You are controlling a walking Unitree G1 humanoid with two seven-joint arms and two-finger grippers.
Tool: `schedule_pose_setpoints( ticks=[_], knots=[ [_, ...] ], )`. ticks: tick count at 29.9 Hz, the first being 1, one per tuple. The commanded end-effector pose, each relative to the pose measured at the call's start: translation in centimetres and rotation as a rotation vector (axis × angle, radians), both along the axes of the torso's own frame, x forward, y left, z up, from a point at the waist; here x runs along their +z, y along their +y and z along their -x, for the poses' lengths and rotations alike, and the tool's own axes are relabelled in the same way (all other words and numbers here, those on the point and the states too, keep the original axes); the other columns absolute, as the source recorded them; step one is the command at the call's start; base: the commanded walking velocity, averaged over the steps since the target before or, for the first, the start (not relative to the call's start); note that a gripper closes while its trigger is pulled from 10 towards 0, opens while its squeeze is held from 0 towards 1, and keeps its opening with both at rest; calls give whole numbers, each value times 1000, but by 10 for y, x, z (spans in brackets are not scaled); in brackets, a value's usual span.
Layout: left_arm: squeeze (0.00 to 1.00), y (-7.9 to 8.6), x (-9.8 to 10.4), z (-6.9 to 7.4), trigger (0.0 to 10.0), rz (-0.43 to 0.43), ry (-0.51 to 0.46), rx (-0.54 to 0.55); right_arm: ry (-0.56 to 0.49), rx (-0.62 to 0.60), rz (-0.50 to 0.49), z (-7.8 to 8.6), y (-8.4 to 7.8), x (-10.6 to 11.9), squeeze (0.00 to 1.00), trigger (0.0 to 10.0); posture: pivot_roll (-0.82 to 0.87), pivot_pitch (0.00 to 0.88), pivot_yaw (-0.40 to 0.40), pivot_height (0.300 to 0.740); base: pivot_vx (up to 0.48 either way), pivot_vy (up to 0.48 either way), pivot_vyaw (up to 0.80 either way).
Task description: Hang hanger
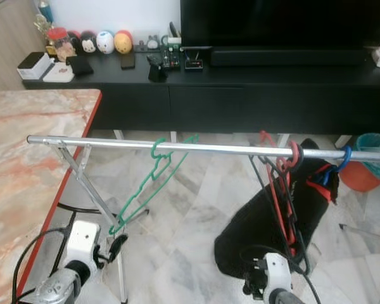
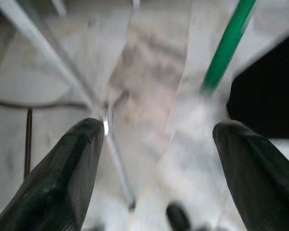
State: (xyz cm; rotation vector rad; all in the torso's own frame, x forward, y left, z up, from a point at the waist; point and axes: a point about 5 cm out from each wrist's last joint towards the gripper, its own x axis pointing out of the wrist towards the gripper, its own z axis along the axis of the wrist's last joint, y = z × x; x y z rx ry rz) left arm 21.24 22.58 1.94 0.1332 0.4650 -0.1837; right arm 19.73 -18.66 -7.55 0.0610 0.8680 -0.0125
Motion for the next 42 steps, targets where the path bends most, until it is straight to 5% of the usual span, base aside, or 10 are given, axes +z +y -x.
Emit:
schedule_pose_setpoints(
  ticks=[1, 11, 26, 35, 42],
  knots=[
    [0, -6, -12, 2, 10000, 5, 38, -25, -9, 19, 8, 2, 0, 0, 0, 10000, 46, 64, 21, 740, 0, 0, 0],
    [0, -23, -44, 7, 10000, -5, 124, -76, -47, 140, 29, -2, 2, 3, 0, 10000, 10, 56, 18, 740, 0, 0, 0],
    [0, -25, -58, 11, 10000, -29, 159, -136, 48, 308, 95, -1, 3, 0, 0, 10000, -7, 65, 17, 740, 0, 0, 0],
    [0, -26, -66, 14, 10000, -39, 183, -149, 273, 462, 156, 7, 0, -5, 0, 10000, -6, 72, 20, 740, 0, 0, 0],
    [0, -28, -70, 16, 10000, -70, 198, -179, 333, 503, 121, 10, 1, -6, 0, 10000, -10, 73, 24, 740, 0, 0, 0]
  ],
)
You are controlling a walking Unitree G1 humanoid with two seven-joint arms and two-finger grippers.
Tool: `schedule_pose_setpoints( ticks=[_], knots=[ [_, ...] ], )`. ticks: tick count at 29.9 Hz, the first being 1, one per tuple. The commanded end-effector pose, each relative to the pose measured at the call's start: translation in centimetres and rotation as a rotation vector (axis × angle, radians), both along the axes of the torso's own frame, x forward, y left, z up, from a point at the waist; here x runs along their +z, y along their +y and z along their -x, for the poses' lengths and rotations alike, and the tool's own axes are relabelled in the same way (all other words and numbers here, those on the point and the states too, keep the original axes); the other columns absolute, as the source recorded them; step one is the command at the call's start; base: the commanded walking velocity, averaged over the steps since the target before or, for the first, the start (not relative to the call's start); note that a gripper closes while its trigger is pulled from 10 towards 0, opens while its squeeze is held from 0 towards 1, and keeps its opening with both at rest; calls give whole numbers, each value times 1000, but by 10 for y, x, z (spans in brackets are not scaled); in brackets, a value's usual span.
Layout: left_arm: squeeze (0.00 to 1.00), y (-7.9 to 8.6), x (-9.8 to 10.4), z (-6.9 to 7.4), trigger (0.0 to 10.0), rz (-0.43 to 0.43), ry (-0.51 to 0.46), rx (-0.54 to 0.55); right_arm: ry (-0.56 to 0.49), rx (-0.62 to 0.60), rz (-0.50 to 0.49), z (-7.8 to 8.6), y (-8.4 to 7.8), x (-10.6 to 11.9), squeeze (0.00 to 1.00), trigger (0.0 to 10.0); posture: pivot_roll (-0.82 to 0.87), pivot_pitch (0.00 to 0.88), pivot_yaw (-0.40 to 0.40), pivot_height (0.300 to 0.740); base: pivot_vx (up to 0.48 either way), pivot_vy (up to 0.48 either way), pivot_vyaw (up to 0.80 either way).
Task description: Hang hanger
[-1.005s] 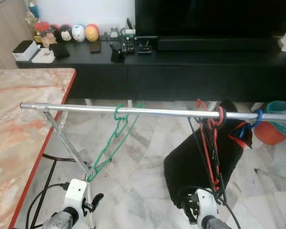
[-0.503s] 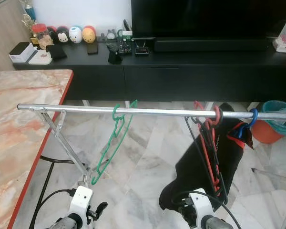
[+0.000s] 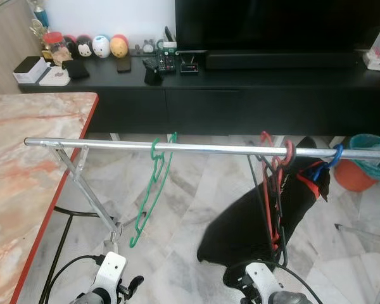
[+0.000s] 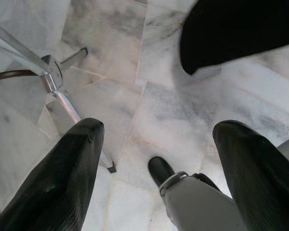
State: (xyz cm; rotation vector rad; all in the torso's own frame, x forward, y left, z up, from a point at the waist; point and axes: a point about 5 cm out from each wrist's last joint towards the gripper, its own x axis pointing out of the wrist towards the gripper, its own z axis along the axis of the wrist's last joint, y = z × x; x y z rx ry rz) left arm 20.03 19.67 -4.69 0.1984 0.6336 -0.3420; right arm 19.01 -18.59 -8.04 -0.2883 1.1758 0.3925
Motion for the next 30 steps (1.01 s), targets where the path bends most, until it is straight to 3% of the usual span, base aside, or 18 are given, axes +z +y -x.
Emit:
schedule_pose_setpoints(
  ticks=[1, 4, 5, 7, 9, 13, 15, 16, 17, 19, 20, 21, 23, 26, 30],
  knots=[
    [0, 1, -4, 4, 10000, -24, 20, -23, 17, 29, -29, 2, 2, -1, 0, 10000, -8, 73, 26, 740, 0, 0, 0],
    [0, 0, -4, 2, 10000, -20, 15, -21, -15, 89, -95, -2, 8, 2, 0, 10000, -1, 73, 28, 740, 0, 0, 0],
    [0, 0, -3, 1, 10000, -23, 12, -23, -49, 154, -158, -5, 14, 5, 0, 10000, 5, 74, 27, 740, 0, 0, 0],
    [0, 0, -3, 1, 10000, -24, 11, -23, -53, 146, -181, -4, 16, 5, 0, 10000, 5, 73, 26, 740, 0, 0, 0],
    [0, 0, -4, 2, 10000, -29, 14, -29, -38, 263, -124, -6, 15, 6, 0, 10000, 13, 73, 25, 740, 0, 0, 0],
    [0, 0, -5, 3, 10000, -37, 15, -38, -11, 242, -151, -4, 16, 5, 0, 10000, 34, 76, 23, 740, 0, 0, 0],
    [0, 2, -4, 3, 10000, -32, 7, -36, -51, 333, 33, -10, 7, 6, 0, 10000, 30, 79, 25, 740, 0, 0, 0],
    [0, 3, -5, 5, 10000, -37, 14, -38, -93, 204, 16, -10, 5, 6, 0, 10000, 24, 79, 26, 740, 0, 0, 0],
    [0, 4, -6, 5, 10000, -40, 17, -38, -105, 164, 4, -10, 4, 6, 0, 10000, 24, 79, 26, 740, 0, 0, 0],
    [0, 4, -7, 6, 10000, -42, 20, -38, -132, 92, 62, -10, -1, 5, 0, 10000, 18, 77, 27, 740, 0, 0, 0],
    [0, 4, -7, 5, 10000, -39, 20, -38, -148, -22, 120, -9, -7, 4, 0, 10000, 18, 77, 27, 740, 0, 0, 0],
    [0, 4, -7, 5, 10000, -39, 20, -38, -148, -22, 120, -9, -7, 4, 0, 10000, 18, 77, 27, 740, 0, 0, 0],
    [0, 3, -7, 5, 10000, -36, 20, -42, -161, -279, 123, -2, -11, 0, 0, 10000, 19, 78, 30, 740, 0, 0, 0],
    [0, 1, -7, 4, 10000, -33, 21, -49, -184, -376, 146, 0, -13, 0, 0, 10000, 8, 78, 32, 740, 0, 0, 0],
    [0, 1, -7, 4, 10000, -35, 23, -61, -196, -386, 166, 0, -14, 0, 0, 10000, -2, 76, 30, 740, 0, 0, 0]
  ],
)
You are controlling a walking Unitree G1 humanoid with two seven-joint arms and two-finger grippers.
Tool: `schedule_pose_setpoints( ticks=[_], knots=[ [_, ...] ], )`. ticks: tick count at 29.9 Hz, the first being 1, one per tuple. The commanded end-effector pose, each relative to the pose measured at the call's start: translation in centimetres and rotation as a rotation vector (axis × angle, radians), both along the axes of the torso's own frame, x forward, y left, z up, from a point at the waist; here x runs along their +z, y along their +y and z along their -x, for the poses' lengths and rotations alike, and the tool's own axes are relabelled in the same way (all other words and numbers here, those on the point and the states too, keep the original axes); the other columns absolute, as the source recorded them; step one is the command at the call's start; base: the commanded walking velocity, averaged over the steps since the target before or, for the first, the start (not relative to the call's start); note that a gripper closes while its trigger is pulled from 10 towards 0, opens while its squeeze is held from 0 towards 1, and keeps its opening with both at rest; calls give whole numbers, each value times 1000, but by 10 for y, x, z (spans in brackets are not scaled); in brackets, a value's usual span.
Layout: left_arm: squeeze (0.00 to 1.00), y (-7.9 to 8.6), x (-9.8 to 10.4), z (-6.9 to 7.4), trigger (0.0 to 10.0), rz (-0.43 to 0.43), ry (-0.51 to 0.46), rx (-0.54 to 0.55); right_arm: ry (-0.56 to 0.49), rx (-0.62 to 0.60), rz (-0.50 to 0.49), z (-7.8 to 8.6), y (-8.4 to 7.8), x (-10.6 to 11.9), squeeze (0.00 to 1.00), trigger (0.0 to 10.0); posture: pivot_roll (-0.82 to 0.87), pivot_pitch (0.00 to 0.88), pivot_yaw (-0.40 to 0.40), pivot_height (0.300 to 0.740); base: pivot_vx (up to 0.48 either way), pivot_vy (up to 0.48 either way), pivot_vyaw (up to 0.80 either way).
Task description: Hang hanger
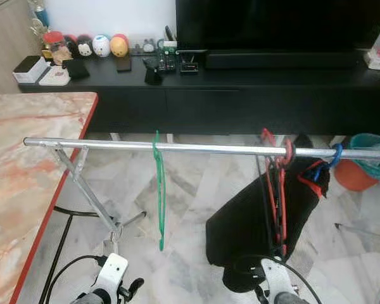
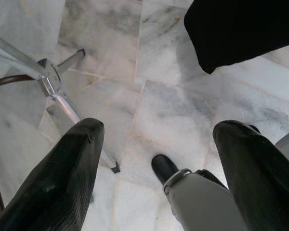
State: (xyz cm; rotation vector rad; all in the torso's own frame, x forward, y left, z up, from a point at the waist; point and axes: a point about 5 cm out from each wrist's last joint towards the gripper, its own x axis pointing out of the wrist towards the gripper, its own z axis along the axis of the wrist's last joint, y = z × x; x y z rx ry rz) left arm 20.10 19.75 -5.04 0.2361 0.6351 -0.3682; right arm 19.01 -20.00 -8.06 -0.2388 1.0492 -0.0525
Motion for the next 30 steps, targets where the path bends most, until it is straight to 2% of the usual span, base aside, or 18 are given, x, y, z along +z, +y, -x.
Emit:
schedule_pose_setpoints(
  ticks=[1, 7, 10, 15, 25, 30],
  knots=[
    [0, 0, -4, 5, 10000, -7, 26, -26, -14, -18, -15, -1, 2, 0, 0, 10000, -6, 75, 29, 740, 0, 0, 0],
    [0, -1, -5, 5, 10000, -8, 32, -31, -47, 24, -34, -5, 5, 2, 0, 10000, -19, 73, 23, 740, 0, 0, 0],
    [0, 1, -5, 5, 10000, -10, 29, -22, -62, 65, 18, -8, 4, 4, 0, 10000, -28, 72, 21, 740, 0, 0, 0],
    [0, 2, -5, 5, 10000, -12, 31, -23, -71, 57, 25, -9, 4, 5, 0, 10000, -39, 71, 21, 740, 0, 0, 0],
    [0, 1, -5, 3, 10000, -19, 32, -33, -116, 20, -41, -10, 7, 5, 0, 10000, -49, 63, 25, 740, 0, 0, 0],
    [0, 1, -6, 4, 10000, -19, 34, -27, -123, 7, -31, -10, 6, 6, 0, 10000, -49, 61, 25, 740, 0, 0, 0]
  ],
)
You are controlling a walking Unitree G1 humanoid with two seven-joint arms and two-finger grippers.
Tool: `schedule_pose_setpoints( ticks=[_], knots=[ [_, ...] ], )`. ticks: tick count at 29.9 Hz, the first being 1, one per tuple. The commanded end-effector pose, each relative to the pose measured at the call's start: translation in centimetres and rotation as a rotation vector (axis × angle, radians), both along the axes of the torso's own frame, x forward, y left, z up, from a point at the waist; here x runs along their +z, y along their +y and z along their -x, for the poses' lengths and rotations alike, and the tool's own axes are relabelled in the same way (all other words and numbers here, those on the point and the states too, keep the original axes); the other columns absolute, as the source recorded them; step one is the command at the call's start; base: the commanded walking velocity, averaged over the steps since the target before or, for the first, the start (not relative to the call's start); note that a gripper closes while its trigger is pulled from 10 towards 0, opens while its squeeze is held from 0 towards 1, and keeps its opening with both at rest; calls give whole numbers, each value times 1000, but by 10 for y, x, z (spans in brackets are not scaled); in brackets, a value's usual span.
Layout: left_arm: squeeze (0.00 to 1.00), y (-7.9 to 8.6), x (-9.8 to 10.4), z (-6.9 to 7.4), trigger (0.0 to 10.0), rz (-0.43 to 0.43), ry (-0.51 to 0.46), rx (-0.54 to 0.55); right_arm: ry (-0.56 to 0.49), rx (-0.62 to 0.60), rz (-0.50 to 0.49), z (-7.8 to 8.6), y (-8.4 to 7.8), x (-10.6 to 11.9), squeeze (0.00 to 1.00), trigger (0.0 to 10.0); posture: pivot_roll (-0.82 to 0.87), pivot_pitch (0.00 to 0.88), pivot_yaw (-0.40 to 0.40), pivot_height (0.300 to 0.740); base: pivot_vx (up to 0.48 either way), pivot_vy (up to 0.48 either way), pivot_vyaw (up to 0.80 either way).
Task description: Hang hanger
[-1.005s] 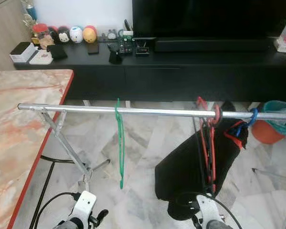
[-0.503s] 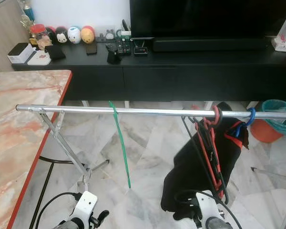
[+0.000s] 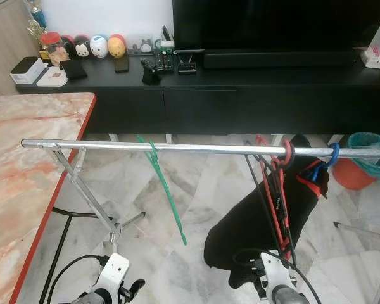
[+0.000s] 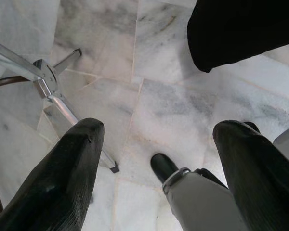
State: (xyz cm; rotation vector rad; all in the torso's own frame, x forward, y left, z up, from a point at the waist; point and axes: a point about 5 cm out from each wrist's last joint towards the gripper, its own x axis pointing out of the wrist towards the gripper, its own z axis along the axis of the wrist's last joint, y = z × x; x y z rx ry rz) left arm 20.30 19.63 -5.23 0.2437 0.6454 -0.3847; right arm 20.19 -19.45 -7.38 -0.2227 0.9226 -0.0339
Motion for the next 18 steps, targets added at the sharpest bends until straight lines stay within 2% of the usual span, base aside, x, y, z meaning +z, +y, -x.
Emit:
schedule_pose_setpoints(
  ticks=[1, 5, 8, 14, 16, 18],
  knots=[
    [0, 3, -5, 7, 10000, -17, 27, -5, 38, -28, -19, 5, 1, -3, 0, 10000, -41, 59, 21, 740, 0, 0, 0],
    [0, 5, -7, 9, 10000, -21, 38, 11, 93, -85, -85, 10, 2, -7, 0, 10000, -46, 54, 17, 740, 0, 0, 0],
    [0, 4, -7, 9, 10000, -23, 45, 17, 120, -97, -92, 12, 2, -8, 0, 10000, -44, 54, 16, 740, 0, 0, 0],
    [0, 3, -9, 9, 10000, -28, 57, 22, 259, -21, -69, 18, 1, -11, 0, 10000, -39, 54, 16, 740, 0, 0, 0],
    [0, 4, -9, 9, 10000, -28, 60, 26, 264, -2, -69, 17, 2, -11, 0, 10000, -31, 56, 19, 740, 0, 0, 0],
    [0, 4, -10, 10, 10000, -32, 64, 32, 186, 14, -99, 13, 4, -9, 0, 10000, -22, 60, 25, 740, 0, 0, 0]
  ],
)
